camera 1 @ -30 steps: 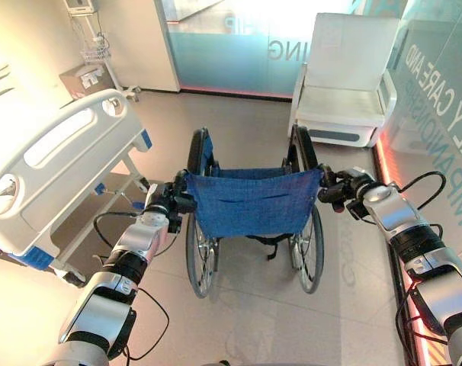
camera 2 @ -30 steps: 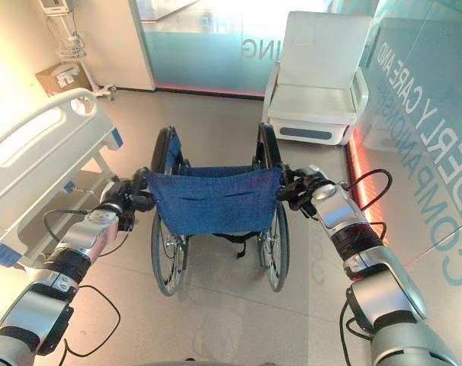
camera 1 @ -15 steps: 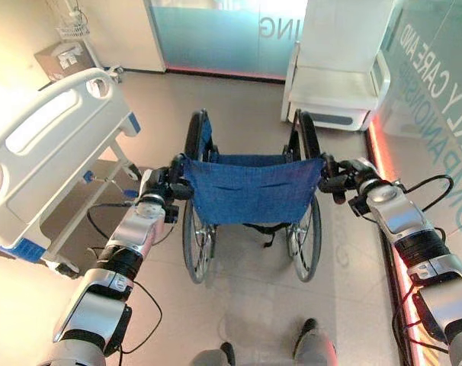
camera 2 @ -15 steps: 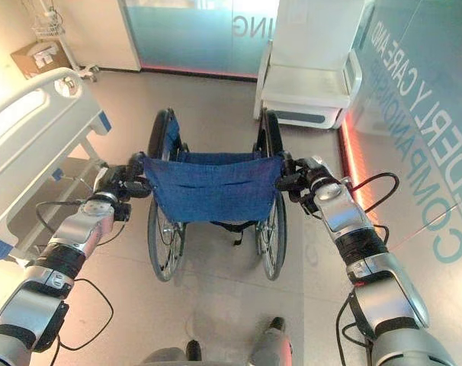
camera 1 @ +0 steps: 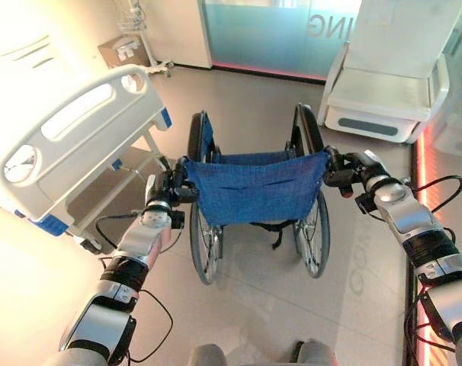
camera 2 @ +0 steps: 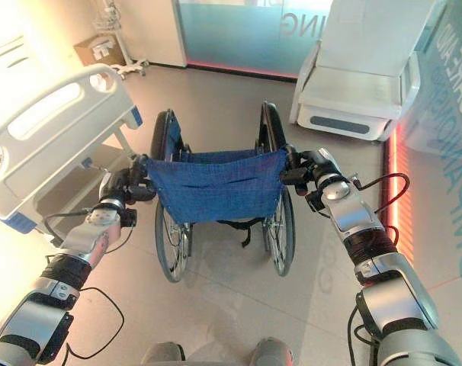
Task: Push the wheelchair next to the bed
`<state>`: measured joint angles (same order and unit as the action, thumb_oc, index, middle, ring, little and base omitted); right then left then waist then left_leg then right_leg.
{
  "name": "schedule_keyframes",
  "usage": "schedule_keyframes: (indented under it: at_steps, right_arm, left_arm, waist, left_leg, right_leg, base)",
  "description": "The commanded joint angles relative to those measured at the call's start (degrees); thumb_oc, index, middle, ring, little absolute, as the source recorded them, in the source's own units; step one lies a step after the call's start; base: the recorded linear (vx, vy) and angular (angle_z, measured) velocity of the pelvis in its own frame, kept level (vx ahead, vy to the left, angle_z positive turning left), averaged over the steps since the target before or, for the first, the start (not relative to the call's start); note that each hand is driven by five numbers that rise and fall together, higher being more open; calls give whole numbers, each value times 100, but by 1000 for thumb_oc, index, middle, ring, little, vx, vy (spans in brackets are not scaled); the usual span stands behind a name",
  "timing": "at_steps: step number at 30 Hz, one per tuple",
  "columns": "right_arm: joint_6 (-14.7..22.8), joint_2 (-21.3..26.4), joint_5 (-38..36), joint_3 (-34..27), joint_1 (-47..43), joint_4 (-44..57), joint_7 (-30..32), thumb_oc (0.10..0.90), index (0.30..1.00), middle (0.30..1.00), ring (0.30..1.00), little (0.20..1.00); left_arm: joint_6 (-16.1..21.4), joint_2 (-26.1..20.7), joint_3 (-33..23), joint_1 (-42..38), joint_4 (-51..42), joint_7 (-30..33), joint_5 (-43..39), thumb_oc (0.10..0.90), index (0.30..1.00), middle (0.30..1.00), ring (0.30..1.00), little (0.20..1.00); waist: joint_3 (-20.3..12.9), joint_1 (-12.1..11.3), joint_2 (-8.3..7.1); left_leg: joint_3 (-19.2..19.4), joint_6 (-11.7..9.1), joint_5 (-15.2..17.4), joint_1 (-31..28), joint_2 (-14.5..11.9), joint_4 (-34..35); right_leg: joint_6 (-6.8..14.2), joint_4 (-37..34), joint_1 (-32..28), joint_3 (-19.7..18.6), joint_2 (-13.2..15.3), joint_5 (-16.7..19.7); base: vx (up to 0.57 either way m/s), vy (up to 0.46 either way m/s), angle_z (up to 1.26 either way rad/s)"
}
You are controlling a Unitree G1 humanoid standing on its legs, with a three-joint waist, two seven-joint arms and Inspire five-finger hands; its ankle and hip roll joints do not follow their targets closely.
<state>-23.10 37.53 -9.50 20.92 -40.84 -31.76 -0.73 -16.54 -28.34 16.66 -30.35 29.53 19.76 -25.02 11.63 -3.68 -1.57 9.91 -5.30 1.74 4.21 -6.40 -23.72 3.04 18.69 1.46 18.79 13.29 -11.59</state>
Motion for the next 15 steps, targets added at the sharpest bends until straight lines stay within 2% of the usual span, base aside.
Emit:
schedule_keyframes:
  at_steps: [1, 2, 3, 5, 6, 10, 11, 12, 14, 15]
  right_arm:
    - [536, 357, 493, 457, -9, -72, 362, 400, 300, 300, 300, 300]
    - [363, 247, 456, 476, 21, -40, 374, 400, 300, 300, 300, 300]
    - [349, 221, 466, 480, 36, -42, 362, 400, 300, 300, 300, 300]
    - [326, 171, 525, 492, 120, -24, 165, 400, 300, 300, 300, 300]
    - [292, 176, 558, 497, 154, 15, 81, 400, 300, 300, 300, 300]
    - [304, 225, 654, 526, 253, 51, -129, 400, 300, 300, 300, 300]
    - [350, 181, 609, 546, 280, -54, -178, 400, 300, 300, 300, 300]
    - [310, 84, 640, 548, 330, -63, -186, 400, 300, 300, 300, 300]
    - [291, 61, 652, 536, 362, -71, -172, 400, 300, 300, 300, 300]
    - [287, 25, 664, 484, 442, -70, -151, 400, 300, 300, 300, 300]
  left_arm:
    - [460, -238, 180, 358, -199, -295, 496, 400, 300, 300, 300, 300]
    - [398, -229, 173, 407, -275, -219, 511, 400, 300, 300, 300, 300]
    - [380, -228, 169, 436, -293, -194, 515, 400, 300, 300, 300, 300]
    - [331, -252, 55, 687, -387, -62, 583, 400, 300, 300, 300, 300]
    - [294, -285, -9, 777, -445, -32, 606, 400, 300, 300, 300, 300]
    - [268, -386, -182, 882, -425, -114, 649, 400, 300, 300, 300, 300]
    - [222, -540, -256, 807, -312, -231, 572, 400, 300, 300, 300, 300]
    - [216, -598, -262, 786, -248, -338, 561, 400, 300, 300, 300, 300]
    - [174, -609, -289, 750, -239, -450, 652, 400, 300, 300, 300, 300]
    - [136, -618, -275, 715, -223, -507, 698, 400, 300, 300, 300, 300]
  waist:
    - [244, -101, 45]
    - [317, -276, 138]
    - [325, -319, 161]
    - [300, -510, 290]
    - [298, -550, 300]
    - [219, -506, 294]
    - [137, -500, 235]
    - [51, -544, 164]
    - [-33, -535, 114]
    - [-104, -527, 85]
  left_leg:
    - [396, 122, 167, -100, 475, 269]
    - [290, 1, -452, 549, 460, 895]
    - [256, -33, -606, 629, 441, 1110]
    - [18, -109, -1236, 928, 229, 2046]
    - [7, -97, -1305, 913, 184, 2211]
    - [288, -66, -1196, 748, 113, 2021]
    - [409, 110, -752, 678, 222, 1594]
    - [360, 216, -484, 778, 353, 1144]
    - [515, 399, -204, 624, 405, 1075]
    - [591, 524, -99, 425, 501, 1197]
  right_leg:
    - [-20, -954, -604, 305, -713, 635]
    - [-62, -1102, -926, 134, -948, 531]
    - [-66, -1113, -978, 100, -987, 509]
    - [-74, -1131, -1207, -66, -1149, 396]
    - [-78, -1078, -1268, -123, -1157, 320]
    - [-103, -702, -1369, -55, -1096, -82]
    - [-96, -346, -1435, -6, -999, -397]
    - [-42, -180, -1505, -18, -939, -449]
    - [97, 194, -1480, 46, -802, -396]
    - [277, 640, -1436, 113, -664, -263]
  base:
    - [565, -78, -10]
    - [469, -36, -8]
    - [560, 12, -18]
    - [625, 133, -48]
    - [531, 136, -56]
    - [452, 163, -88]
    - [614, 262, -68]
    - [642, 283, -49]
    - [441, 234, -22]
    - [460, 264, -24]
